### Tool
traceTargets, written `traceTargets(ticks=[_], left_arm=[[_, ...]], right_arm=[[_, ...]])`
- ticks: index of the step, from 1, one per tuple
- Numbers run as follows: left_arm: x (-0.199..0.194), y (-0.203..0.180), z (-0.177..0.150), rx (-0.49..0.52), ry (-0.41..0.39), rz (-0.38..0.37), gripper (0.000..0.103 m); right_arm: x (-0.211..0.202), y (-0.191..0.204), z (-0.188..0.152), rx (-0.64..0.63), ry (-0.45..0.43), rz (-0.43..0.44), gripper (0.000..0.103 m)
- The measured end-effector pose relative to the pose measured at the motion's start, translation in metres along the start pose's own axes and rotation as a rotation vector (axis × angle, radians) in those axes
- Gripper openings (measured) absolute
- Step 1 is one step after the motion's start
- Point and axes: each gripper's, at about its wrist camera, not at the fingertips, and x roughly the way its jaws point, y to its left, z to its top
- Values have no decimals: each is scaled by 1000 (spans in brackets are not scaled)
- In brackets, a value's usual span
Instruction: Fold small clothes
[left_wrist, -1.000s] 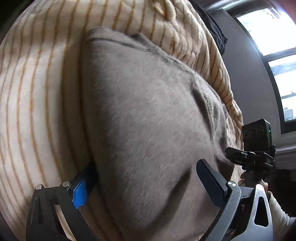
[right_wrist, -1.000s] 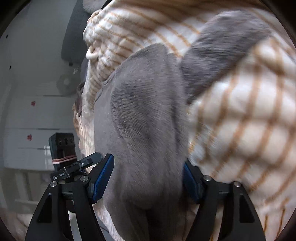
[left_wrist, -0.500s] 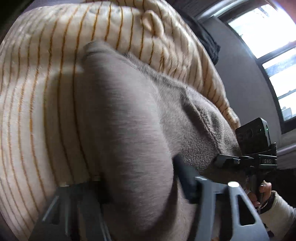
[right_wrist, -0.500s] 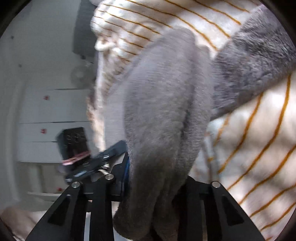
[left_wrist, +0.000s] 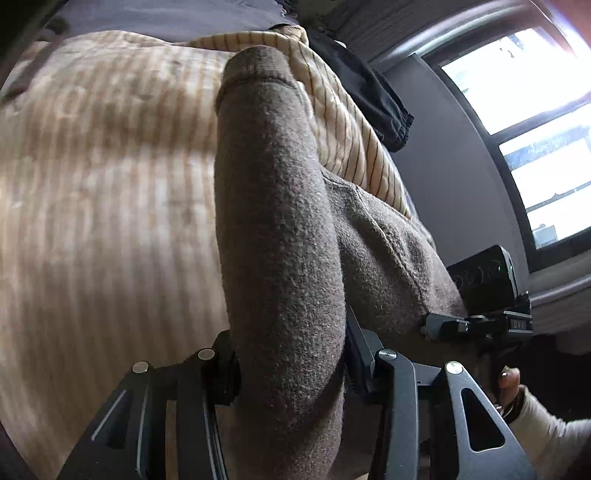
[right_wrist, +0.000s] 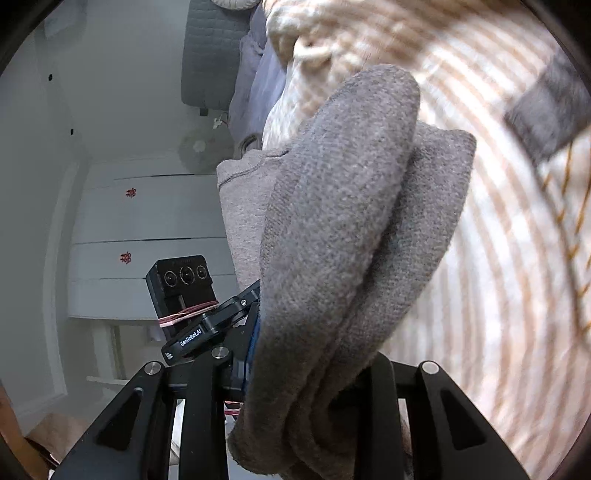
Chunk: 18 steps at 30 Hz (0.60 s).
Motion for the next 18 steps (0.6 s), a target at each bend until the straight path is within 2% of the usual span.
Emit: traceTargets(ticks=[4, 8, 12, 14, 16, 18], left_arm=[[-29, 17, -30, -24, 17, 40, 46], [-51, 46, -62, -92, 38, 85, 46], [-51, 77, -93, -152, 57, 166, 46], [-50, 94, -107, -196, 74, 224, 46], [-60, 102, -114, -214, 44, 249, 46], [-70, 105, -119, -232, 22, 246, 46]], right_arm=[[30, 8, -26, 25, 38, 24, 33], [69, 9, -54, 62, 84, 39, 33], [109, 4, -73, 95, 129, -13, 35], [121, 3, -75, 77, 149, -112, 35], [125, 7, -74, 17, 167, -269, 36], [123, 16, -75, -49, 158, -392, 42]])
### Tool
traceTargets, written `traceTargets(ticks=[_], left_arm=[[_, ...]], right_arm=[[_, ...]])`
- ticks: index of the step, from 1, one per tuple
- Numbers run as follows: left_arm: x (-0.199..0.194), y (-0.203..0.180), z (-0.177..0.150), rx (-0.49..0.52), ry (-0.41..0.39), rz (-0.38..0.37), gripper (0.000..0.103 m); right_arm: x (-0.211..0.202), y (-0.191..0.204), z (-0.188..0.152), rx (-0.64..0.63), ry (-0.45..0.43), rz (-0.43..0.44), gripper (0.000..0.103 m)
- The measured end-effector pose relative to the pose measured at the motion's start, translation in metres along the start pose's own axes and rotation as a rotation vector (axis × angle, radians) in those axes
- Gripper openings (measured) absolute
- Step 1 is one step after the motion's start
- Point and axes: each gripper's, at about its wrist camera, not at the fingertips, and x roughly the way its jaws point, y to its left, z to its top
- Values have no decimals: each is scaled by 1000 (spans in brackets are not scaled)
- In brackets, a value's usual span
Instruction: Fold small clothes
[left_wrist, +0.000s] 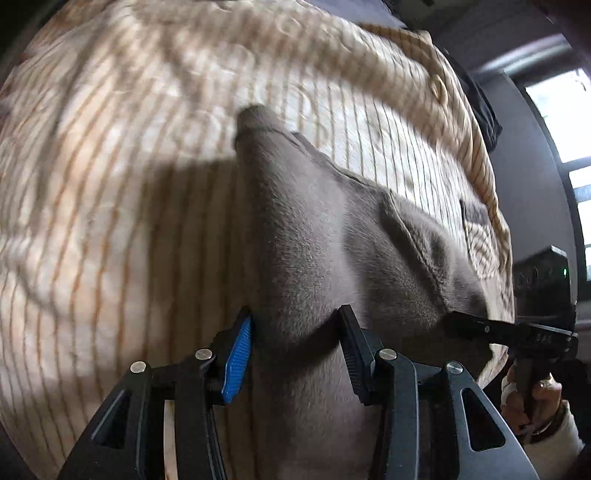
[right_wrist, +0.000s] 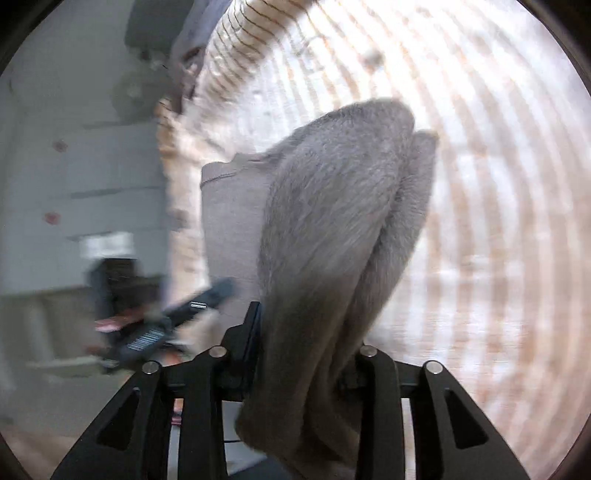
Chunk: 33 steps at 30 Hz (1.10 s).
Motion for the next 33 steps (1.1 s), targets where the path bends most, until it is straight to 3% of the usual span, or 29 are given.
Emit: traceTargets(ticks=[5, 7, 9, 12, 16, 18, 20, 22, 23, 26, 33], left_arm=[[0, 14, -6, -17, -5, 63, 49], [10, 11, -11, 9, 14, 106, 56], [17, 3, -18, 44, -2, 181, 72], [19, -8, -20, 62, -4, 219, 72], [18, -16, -22, 79, 7, 276, 72], [15, -17, -24, 83, 12, 285, 72], [14, -20, -25, 83, 16, 297, 72], [10, -21, -26, 86, 16, 309, 72], [10, -23, -26, 88, 16, 314, 72], [7, -25, -28, 87, 21, 312, 72], [-2, -29, -38, 86, 25, 333, 72]], right_arm=[[-28, -14, -8, -5, -60, -175, 40], [-37, -24, -22, -28, -89, -263, 40], [-36, -34, -23, -41, -98, -329, 40], [-30, -38, -27, -79, -89, -404, 40], [-48, -23, -36, -43, -123, -413, 40], [-61, -5, -44, -72, -144, -343, 41], [-61, 9, -55, -110, -99, -311, 41], [-51, 15, -66, -150, -44, -354, 33], [-43, 16, -71, -175, -17, -396, 10], [-23, 2, -83, -189, 25, -498, 9], [-37, -9, -92, -103, 26, -485, 9]])
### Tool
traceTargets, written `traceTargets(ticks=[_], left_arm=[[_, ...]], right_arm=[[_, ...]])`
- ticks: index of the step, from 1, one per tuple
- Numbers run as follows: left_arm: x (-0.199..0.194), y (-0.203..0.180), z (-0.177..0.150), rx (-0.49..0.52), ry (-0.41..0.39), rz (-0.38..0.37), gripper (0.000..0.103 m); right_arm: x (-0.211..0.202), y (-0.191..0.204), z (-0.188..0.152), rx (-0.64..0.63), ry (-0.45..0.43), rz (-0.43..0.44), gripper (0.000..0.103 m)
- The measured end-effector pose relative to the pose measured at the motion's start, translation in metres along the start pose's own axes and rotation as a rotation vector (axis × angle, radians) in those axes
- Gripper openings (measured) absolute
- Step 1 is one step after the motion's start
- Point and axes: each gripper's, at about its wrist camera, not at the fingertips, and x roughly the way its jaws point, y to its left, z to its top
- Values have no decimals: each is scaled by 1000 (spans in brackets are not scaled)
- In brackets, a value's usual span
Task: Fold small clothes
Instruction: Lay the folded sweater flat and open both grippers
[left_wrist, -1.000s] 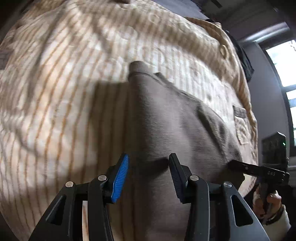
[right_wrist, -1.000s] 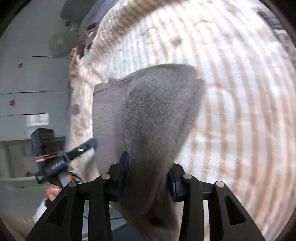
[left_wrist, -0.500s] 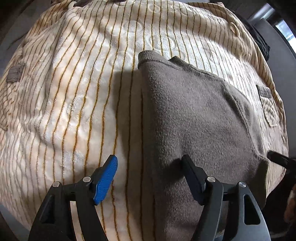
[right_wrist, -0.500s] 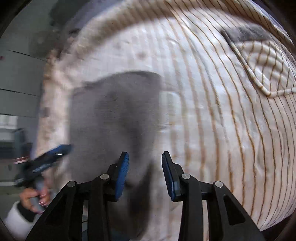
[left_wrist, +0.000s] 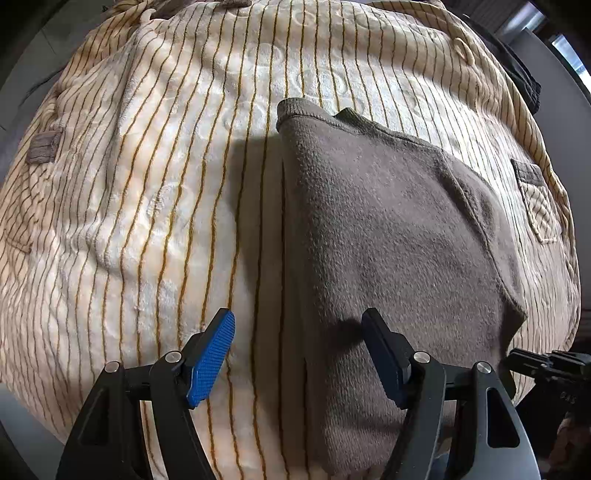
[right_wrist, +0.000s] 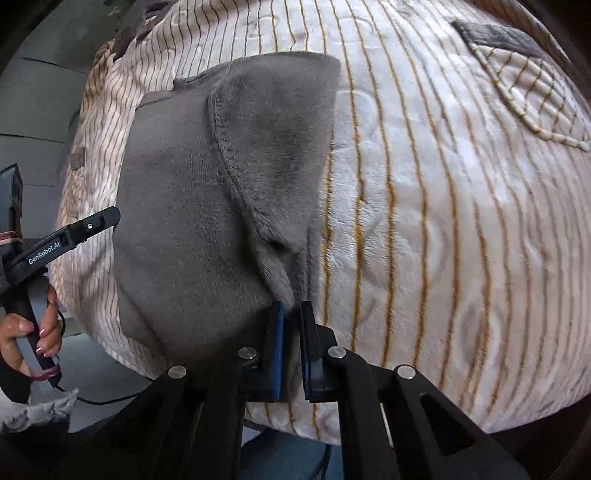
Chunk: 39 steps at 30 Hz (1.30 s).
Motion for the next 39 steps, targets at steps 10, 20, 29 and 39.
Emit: traceTargets(ticks=[10, 20, 29, 39], left_arm=[[-17, 3, -11, -43, 20, -16, 72], [-32, -9, -22, 26, 16, 55, 72], [-43, -15, -24, 43, -1, 81, 92], [-50, -20, -29, 35, -17, 109, 102]], right_arm=[[-27, -10, -3, 86, -45, 3, 9], [-28, 10, 8, 82, -65, -48, 9], [-42, 30, 20, 34, -114, -137, 26], [-55, 43, 26, 15, -174, -220, 82]])
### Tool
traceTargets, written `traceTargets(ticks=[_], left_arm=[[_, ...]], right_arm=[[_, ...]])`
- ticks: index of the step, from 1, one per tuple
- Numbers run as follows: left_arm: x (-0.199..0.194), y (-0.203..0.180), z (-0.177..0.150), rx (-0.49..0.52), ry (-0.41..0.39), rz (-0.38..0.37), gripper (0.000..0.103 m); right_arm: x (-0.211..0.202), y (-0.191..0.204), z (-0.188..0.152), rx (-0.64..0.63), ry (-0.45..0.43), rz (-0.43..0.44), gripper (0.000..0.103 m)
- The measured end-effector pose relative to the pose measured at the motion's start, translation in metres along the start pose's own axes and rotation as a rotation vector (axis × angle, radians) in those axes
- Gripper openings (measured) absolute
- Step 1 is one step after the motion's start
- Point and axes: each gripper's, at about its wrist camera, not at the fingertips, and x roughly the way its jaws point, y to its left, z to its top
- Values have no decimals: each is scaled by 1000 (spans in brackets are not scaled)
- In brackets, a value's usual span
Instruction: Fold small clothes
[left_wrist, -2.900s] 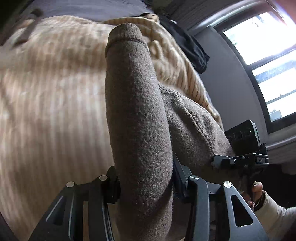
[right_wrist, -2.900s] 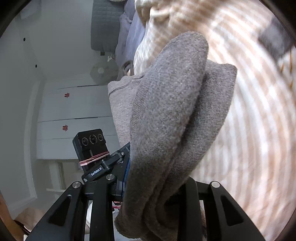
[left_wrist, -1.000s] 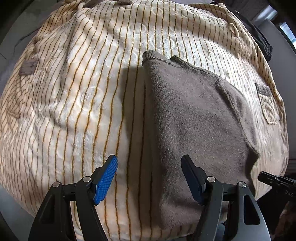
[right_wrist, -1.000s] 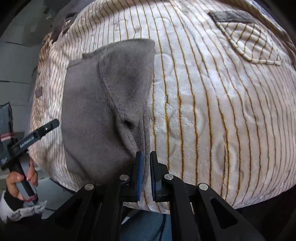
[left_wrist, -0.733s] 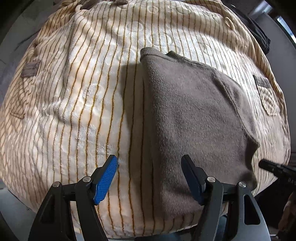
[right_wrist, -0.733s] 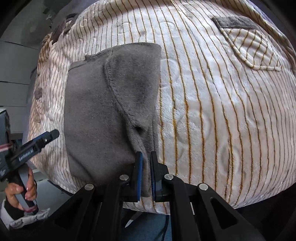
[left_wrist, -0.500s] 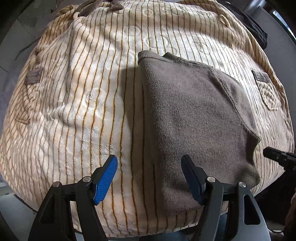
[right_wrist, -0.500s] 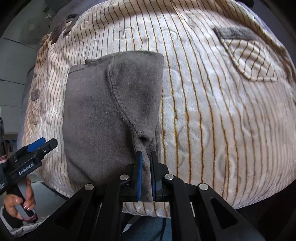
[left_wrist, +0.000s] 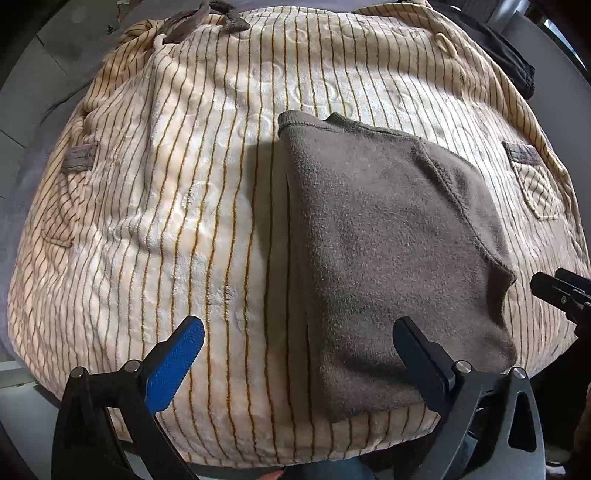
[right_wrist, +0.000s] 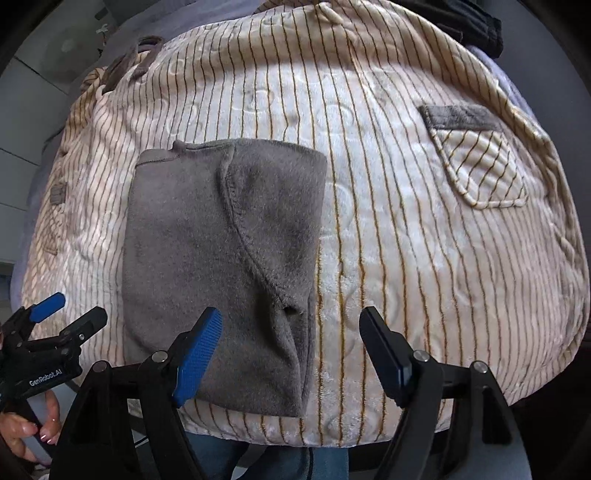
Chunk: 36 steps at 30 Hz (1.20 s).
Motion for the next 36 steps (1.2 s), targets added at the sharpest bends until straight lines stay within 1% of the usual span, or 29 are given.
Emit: traceTargets(ticks=[1, 2, 3, 7, 11, 21, 36], left_arm=[[0, 0, 0, -2, -1, 4, 102], [-1, 0, 0, -4, -4, 8, 102], [-2, 0, 0, -7, -9, 9, 102], [-5, 1, -1, -14, -17, -6, 102], [-7, 1, -1, -22, -18, -15, 102], [-9, 2, 0, -30, -22, -6, 102], [-6, 6, 6, -22, -14, -10, 102]], right_arm=[[-1, 1, 1, -4, -7, -15, 84], [-2, 2, 1, -9, -14, -27, 91], [-3, 3, 1, -14, -18, -34, 102], [-3, 6, 1, -27, -29, -68, 103], [-5, 7, 1, -16, -32, -65, 103], [-7, 7, 1, -6, -35, -76, 103], [-6, 6, 6, 5, -29, -83, 103]])
